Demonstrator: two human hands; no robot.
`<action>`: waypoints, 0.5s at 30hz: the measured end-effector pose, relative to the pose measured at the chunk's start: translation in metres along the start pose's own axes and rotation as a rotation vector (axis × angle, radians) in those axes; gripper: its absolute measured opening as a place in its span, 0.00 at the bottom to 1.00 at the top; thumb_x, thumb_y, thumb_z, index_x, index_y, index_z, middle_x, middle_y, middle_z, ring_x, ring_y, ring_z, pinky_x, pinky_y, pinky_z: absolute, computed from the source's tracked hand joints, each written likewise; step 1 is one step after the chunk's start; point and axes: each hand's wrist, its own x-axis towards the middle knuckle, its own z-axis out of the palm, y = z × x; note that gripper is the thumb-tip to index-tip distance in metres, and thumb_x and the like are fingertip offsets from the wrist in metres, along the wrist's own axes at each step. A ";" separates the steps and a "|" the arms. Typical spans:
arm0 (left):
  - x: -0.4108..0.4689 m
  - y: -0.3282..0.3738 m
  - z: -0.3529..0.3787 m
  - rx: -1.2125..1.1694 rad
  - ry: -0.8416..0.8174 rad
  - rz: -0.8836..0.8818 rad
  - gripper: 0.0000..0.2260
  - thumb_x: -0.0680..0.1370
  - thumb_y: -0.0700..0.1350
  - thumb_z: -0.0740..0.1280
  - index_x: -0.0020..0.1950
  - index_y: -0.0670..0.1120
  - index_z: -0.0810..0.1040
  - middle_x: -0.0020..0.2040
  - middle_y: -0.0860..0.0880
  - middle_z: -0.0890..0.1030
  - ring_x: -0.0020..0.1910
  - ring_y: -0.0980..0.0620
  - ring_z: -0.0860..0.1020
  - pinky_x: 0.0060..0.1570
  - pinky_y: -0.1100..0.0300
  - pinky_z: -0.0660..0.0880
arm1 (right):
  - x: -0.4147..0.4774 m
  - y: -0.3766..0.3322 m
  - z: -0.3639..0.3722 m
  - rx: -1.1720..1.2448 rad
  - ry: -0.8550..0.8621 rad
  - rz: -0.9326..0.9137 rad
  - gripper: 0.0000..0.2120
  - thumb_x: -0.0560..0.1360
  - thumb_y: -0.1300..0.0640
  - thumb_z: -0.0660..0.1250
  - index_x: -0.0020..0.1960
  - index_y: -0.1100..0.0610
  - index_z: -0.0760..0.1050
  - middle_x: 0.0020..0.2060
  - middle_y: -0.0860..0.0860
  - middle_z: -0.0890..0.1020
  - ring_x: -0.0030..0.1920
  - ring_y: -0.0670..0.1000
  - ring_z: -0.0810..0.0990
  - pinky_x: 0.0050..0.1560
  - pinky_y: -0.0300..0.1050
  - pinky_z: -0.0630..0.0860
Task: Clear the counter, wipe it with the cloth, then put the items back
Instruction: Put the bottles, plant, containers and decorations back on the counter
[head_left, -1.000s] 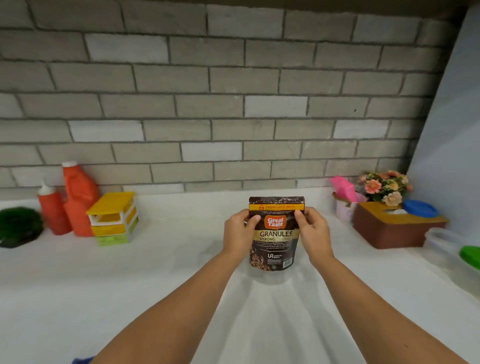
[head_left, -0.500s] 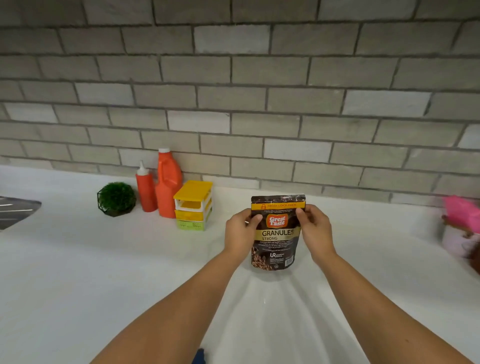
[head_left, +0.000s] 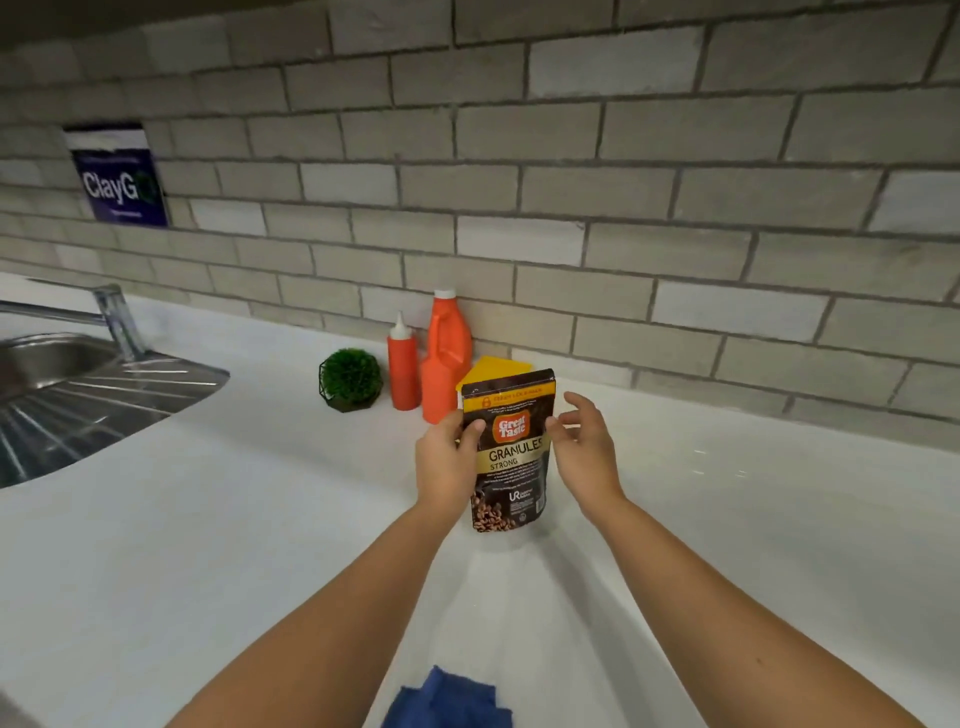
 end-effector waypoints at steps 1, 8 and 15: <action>0.004 -0.004 -0.008 0.005 0.027 -0.002 0.06 0.78 0.41 0.63 0.50 0.45 0.80 0.45 0.46 0.83 0.45 0.48 0.81 0.50 0.49 0.78 | -0.003 -0.003 0.012 -0.021 -0.027 -0.019 0.17 0.79 0.57 0.60 0.67 0.54 0.67 0.57 0.53 0.75 0.50 0.47 0.73 0.50 0.40 0.70; 0.040 -0.035 -0.076 0.025 0.041 0.001 0.07 0.79 0.41 0.62 0.52 0.42 0.79 0.45 0.45 0.82 0.44 0.49 0.80 0.45 0.56 0.77 | -0.014 -0.026 0.108 -0.136 -0.164 -0.145 0.12 0.78 0.61 0.62 0.60 0.60 0.76 0.57 0.55 0.76 0.51 0.49 0.76 0.55 0.42 0.73; 0.086 -0.067 -0.141 0.041 0.049 -0.001 0.06 0.80 0.42 0.61 0.49 0.43 0.76 0.43 0.47 0.80 0.43 0.48 0.79 0.46 0.53 0.77 | -0.019 -0.043 0.199 -0.200 -0.277 -0.075 0.15 0.78 0.60 0.60 0.63 0.59 0.75 0.58 0.58 0.75 0.58 0.56 0.76 0.62 0.46 0.71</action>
